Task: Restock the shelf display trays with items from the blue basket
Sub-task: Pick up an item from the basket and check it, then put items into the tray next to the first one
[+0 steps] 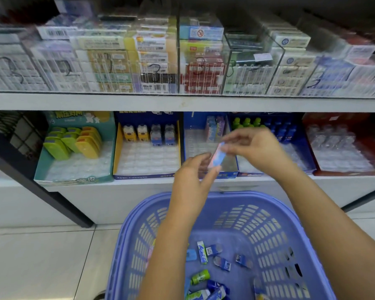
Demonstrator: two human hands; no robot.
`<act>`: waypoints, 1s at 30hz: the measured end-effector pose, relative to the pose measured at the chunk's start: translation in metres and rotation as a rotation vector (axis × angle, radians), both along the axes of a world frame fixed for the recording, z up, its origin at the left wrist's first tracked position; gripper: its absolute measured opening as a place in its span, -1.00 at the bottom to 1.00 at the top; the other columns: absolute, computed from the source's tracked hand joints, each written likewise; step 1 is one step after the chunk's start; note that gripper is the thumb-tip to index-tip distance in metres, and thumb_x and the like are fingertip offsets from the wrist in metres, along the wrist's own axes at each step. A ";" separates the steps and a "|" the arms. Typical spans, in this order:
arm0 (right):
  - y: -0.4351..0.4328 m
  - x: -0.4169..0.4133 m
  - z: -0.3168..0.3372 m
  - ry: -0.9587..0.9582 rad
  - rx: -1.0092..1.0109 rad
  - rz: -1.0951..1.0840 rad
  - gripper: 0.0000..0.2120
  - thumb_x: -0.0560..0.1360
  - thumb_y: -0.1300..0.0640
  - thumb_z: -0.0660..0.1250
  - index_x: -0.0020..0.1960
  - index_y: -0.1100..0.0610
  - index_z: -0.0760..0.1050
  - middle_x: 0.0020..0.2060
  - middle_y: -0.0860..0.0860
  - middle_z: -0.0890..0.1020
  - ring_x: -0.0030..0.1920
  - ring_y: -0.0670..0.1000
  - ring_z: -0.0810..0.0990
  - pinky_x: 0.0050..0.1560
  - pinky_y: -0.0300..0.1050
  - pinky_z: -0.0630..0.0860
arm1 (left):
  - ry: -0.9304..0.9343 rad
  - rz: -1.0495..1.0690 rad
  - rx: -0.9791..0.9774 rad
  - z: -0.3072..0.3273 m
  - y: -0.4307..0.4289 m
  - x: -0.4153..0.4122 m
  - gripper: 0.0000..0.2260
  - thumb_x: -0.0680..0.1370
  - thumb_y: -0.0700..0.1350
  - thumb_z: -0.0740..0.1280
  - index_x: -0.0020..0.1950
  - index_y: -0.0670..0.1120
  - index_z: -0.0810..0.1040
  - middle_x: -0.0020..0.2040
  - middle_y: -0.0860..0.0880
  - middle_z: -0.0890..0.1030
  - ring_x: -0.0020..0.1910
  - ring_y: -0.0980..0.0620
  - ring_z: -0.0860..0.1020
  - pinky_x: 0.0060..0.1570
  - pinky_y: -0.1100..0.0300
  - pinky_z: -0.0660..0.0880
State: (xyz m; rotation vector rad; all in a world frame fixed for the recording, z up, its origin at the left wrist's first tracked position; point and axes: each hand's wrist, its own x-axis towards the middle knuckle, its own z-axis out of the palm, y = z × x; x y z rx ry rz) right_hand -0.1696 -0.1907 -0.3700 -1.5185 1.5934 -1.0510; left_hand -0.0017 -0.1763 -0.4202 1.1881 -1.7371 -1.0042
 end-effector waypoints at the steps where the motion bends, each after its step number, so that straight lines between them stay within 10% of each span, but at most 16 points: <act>1: -0.009 -0.005 0.001 0.081 -0.086 -0.089 -0.88 0.38 0.22 0.47 -0.12 0.05 0.63 -0.29 -0.08 0.67 -0.30 -0.19 0.62 -0.18 -0.35 0.54 | -0.107 -0.032 -0.019 -0.002 0.000 -0.005 -0.56 0.55 0.05 0.32 0.39 -0.05 0.41 0.27 0.03 0.51 0.19 0.19 0.48 0.14 0.39 0.36; 6: -0.057 -0.005 -0.006 0.349 -0.157 -0.138 -0.83 0.49 0.26 0.33 0.07 0.19 0.60 -0.04 0.04 0.65 -0.06 -0.08 0.56 -0.05 -0.45 0.42 | -0.594 -0.151 -0.056 -0.013 0.010 -0.023 -0.38 0.59 0.08 0.21 0.54 -0.15 0.07 0.56 -0.07 0.03 0.54 0.00 -0.07 0.49 0.16 -0.16; 14: -0.076 -0.011 -0.002 0.525 0.040 0.065 -0.88 0.51 0.15 0.30 -0.01 -0.04 0.53 -0.20 -0.20 0.54 -0.15 -0.14 0.51 -0.22 -0.37 0.39 | -0.564 -0.170 -0.078 -0.017 0.006 -0.019 -0.44 0.61 -0.01 0.20 0.54 -0.14 0.09 0.56 -0.06 0.05 0.54 0.01 -0.05 0.47 0.20 -0.20; 18: -0.078 -0.011 0.006 0.642 0.107 0.163 -0.86 0.51 0.13 0.30 0.05 0.05 0.56 -0.04 -0.03 0.61 -0.03 -0.02 0.55 -0.01 -0.15 0.48 | -0.530 -0.146 -0.119 -0.022 0.008 -0.019 -0.48 0.61 -0.09 0.19 0.53 -0.16 0.12 0.56 -0.08 0.08 0.54 -0.01 -0.02 0.47 0.21 -0.20; 21: -0.082 -0.002 0.001 0.671 0.086 0.156 -0.81 0.49 0.19 0.33 0.10 0.13 0.58 0.04 0.01 0.59 -0.01 -0.07 0.49 -0.11 -0.35 0.31 | -0.526 -0.136 -0.135 -0.026 0.006 -0.020 -0.47 0.60 -0.09 0.21 0.52 -0.16 0.14 0.55 -0.09 0.10 0.54 -0.02 -0.01 0.47 0.21 -0.19; 27: -0.079 0.004 0.002 0.721 0.066 0.125 -0.81 0.49 0.23 0.33 0.09 0.17 0.58 0.06 0.06 0.59 0.02 -0.02 0.52 -0.14 -0.38 0.27 | -0.345 -0.104 -0.113 -0.023 0.011 -0.017 -0.59 0.60 -0.15 0.20 0.45 -0.15 0.32 0.48 -0.05 0.30 0.47 0.01 0.21 0.44 0.23 0.09; 30: -0.058 0.009 0.004 0.679 -0.011 0.027 -0.80 0.47 0.21 0.35 0.10 0.17 0.50 -0.04 0.08 0.60 -0.06 0.03 0.57 -0.11 -0.24 0.40 | -0.115 0.036 -0.194 -0.020 0.019 -0.012 -0.80 0.60 -0.12 0.21 0.14 -0.10 0.58 0.09 -0.02 0.59 0.07 0.03 0.55 0.08 0.23 0.44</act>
